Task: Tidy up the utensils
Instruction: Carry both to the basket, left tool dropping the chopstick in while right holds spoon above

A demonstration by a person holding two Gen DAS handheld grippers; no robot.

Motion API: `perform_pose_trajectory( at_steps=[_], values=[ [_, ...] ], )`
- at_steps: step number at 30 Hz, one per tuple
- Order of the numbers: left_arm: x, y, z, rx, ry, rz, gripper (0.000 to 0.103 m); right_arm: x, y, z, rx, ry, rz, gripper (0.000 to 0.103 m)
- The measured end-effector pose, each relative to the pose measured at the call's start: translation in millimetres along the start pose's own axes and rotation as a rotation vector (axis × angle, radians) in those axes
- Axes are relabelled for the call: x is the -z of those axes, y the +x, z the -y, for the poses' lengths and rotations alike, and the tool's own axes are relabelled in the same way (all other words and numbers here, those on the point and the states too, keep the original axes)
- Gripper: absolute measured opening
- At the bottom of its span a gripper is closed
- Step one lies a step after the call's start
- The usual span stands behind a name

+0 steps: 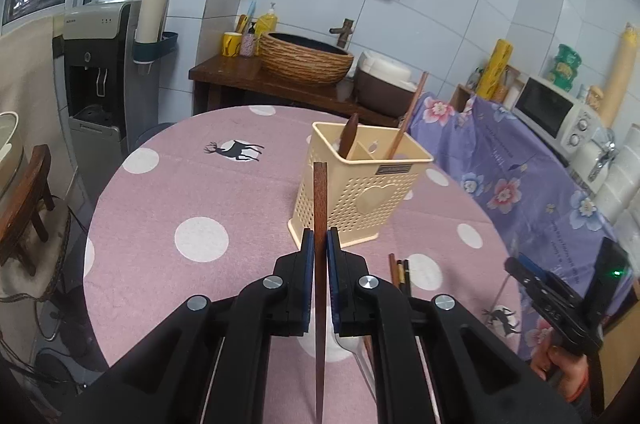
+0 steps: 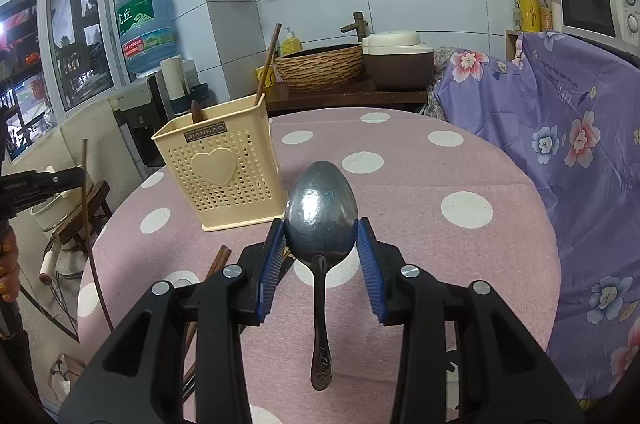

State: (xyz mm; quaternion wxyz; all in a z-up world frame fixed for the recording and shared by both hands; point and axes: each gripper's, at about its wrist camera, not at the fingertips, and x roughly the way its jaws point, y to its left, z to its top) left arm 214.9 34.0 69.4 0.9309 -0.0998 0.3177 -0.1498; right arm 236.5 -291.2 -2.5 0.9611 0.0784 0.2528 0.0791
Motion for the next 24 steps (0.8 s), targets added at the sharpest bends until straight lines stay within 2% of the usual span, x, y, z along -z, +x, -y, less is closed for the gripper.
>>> perform_pose_trajectory(
  at_steps=[16,20,24],
  values=[
    [-5.6,-15.3,-11.0,0.037,-0.015,0.05,0.008,-10.6,-2.4,-6.9,-0.05,0.012,0.014,0.038],
    [-22.3,-23.2,-8.8,0.034,-0.003,0.092,0.008,-28.2,-0.4,-10.9,-0.076,0.005,0.038,0.038],
    [-64.6,-38.5,-2.2,0.025,0.02,0.174,0.008,-66.4,2.2,-24.2,-0.11,-0.029,0.084,0.038]
  ],
)
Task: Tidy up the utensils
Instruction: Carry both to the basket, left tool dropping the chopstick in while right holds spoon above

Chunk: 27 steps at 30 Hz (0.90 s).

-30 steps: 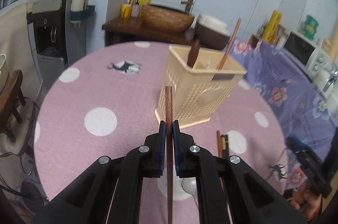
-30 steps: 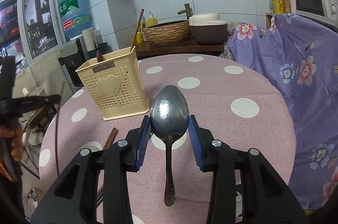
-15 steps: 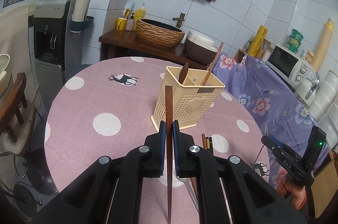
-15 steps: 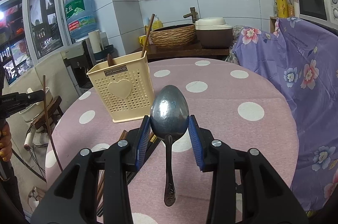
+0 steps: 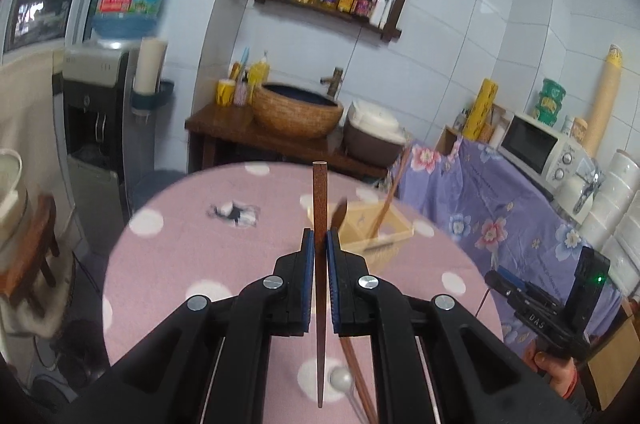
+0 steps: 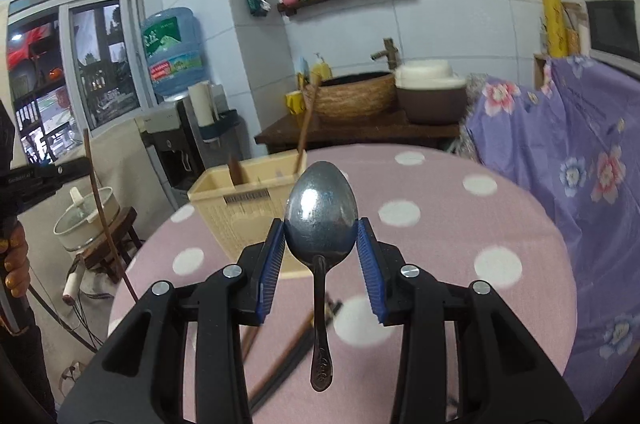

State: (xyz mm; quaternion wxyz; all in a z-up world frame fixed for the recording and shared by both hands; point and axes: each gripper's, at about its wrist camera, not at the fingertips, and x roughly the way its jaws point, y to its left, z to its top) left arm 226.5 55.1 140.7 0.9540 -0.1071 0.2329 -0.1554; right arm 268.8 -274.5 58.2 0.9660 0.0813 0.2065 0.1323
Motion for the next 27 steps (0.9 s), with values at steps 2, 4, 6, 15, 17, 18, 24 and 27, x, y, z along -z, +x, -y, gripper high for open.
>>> perform_pose_trajectory(
  at_steps=[2,4,6,15,17,18,24,27],
  values=[
    [-26.6,0.1,6.9,-0.001,0.021,0.033,0.008,-28.1,7.3,-7.9,-0.013,-0.018,0.034,0.038],
    [-51.9,4.9,13.5,0.024,0.026,0.041,0.008,-58.0,14.4,-15.9,-0.029,-0.018,0.074,0.038],
    [-79.6,12.4,22.9,0.036,0.028,0.061,0.008,-88.4,22.5,-26.3,-0.046,-0.016,0.111,0.038],
    [-112.4,64.1,63.2,-0.054,0.114,0.192,0.008,-150.4,80.3,-70.3,-0.004,-0.071,0.226,0.038],
    [-99.4,79.0,63.2,-0.061,0.12,0.18,0.008,-138.2,98.9,-68.9,0.009,-0.063,0.213,0.038],
    [-91.7,84.6,62.7,-0.061,0.121,0.171,0.008,-129.9,107.7,-67.3,0.016,-0.061,0.198,0.038],
    [-43.3,105.8,57.1,-0.074,0.142,0.132,0.008,-72.0,133.0,-60.2,0.048,-0.09,0.132,0.038],
    [-20.7,117.8,51.7,-0.064,0.132,0.081,0.008,-52.1,138.2,-60.8,0.057,-0.118,0.1,0.038]
  ],
)
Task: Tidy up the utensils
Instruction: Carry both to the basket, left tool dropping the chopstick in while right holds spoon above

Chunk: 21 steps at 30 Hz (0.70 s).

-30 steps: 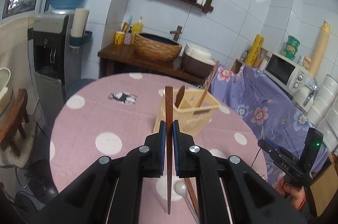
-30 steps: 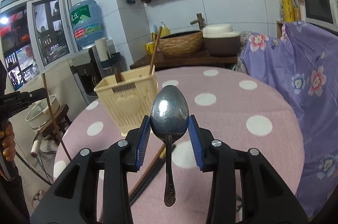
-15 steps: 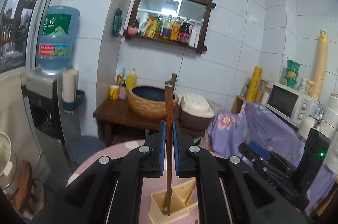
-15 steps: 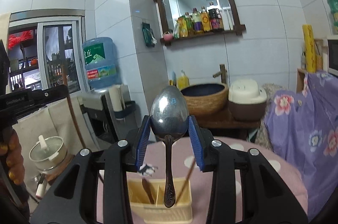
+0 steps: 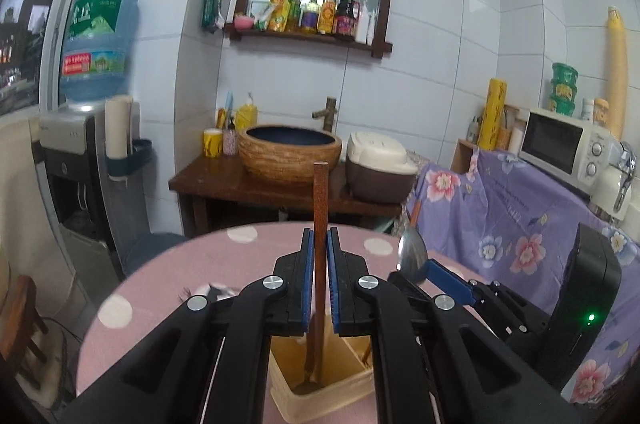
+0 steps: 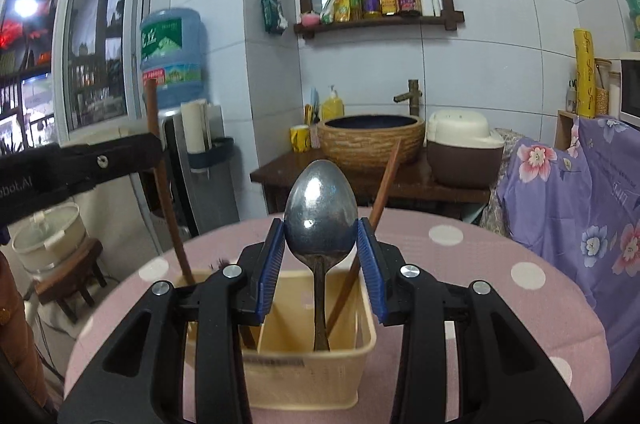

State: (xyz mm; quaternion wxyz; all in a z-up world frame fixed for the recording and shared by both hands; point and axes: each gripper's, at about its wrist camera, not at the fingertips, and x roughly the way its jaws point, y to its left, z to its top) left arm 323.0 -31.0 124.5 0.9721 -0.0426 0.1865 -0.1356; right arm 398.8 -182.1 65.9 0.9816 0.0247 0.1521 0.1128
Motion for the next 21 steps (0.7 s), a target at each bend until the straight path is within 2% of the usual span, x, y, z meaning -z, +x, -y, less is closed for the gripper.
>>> perform_pose_trajectory(
  at_steps=[4,7,12,13,15,17,18,20,21],
  values=[
    [21.9,14.6,-5.0,0.0,-0.016,-0.061,0.008,18.7,3.1,-3.6,0.012,-0.039,-0.033,0.038],
    [31.5,22.1,-11.3,-0.006,-0.031,-0.092,0.003,29.3,6.5,-3.0,0.014,-0.045,-0.062,0.038],
    [36.4,20.0,-13.9,0.007,-0.045,-0.107,0.003,37.2,1.3,-4.8,0.006,-0.058,-0.046,0.04],
    [36.0,15.7,-15.0,0.014,-0.052,-0.103,0.003,38.2,-1.7,-5.0,0.013,-0.061,-0.04,0.041],
    [37.3,9.1,-16.4,0.026,-0.062,-0.095,0.003,39.8,-8.3,-4.3,0.019,-0.068,-0.028,0.058],
    [41.4,0.2,-17.5,0.034,-0.067,-0.102,0.003,41.4,-18.0,-1.5,0.028,-0.065,-0.018,0.059],
    [44.7,-4.3,-18.8,0.038,-0.073,-0.108,0.005,41.9,-23.2,-0.7,0.033,-0.064,-0.018,0.059],
    [54.3,-13.2,-21.5,0.039,-0.089,-0.126,0.017,45.2,-38.4,2.0,0.038,-0.065,-0.024,0.06],
    [59.2,-16.7,-23.8,0.039,-0.097,-0.135,0.033,47.6,-45.0,3.9,0.041,-0.062,-0.036,0.066]
  ],
)
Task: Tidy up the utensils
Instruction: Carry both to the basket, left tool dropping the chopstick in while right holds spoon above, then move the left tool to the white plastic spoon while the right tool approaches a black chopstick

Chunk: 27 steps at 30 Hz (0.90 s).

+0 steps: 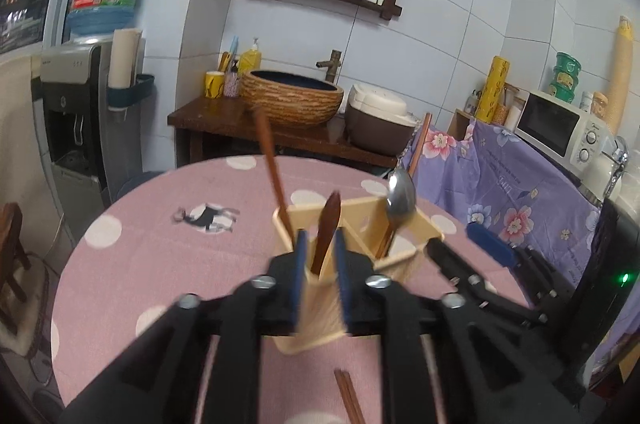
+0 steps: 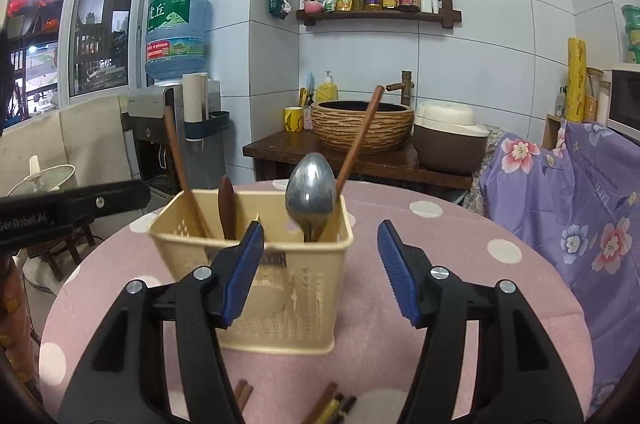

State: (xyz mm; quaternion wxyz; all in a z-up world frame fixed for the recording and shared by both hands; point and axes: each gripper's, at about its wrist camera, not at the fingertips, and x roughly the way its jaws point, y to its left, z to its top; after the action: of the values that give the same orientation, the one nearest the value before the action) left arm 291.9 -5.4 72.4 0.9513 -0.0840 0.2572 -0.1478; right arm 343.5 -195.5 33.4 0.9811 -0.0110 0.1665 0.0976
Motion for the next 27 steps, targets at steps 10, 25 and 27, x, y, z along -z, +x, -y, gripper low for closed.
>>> perform_pose_trajectory(
  at_steps=[10,25,27],
  values=[
    [93.3,-21.5,-8.0,-0.074,0.007,-0.181,0.055,74.0,-46.0,0.6,0.062,-0.036,-0.292,0.08],
    [153.0,-32.8,-6.7,-0.098,-0.013,-0.301,0.055,147.0,-61.7,-32.5,0.021,-0.044,-0.495,0.084],
    [155.5,-32.8,-5.2,-0.097,-0.011,-0.307,0.055,149.1,-59.3,-37.2,0.027,-0.075,-0.511,0.084]
  ],
)
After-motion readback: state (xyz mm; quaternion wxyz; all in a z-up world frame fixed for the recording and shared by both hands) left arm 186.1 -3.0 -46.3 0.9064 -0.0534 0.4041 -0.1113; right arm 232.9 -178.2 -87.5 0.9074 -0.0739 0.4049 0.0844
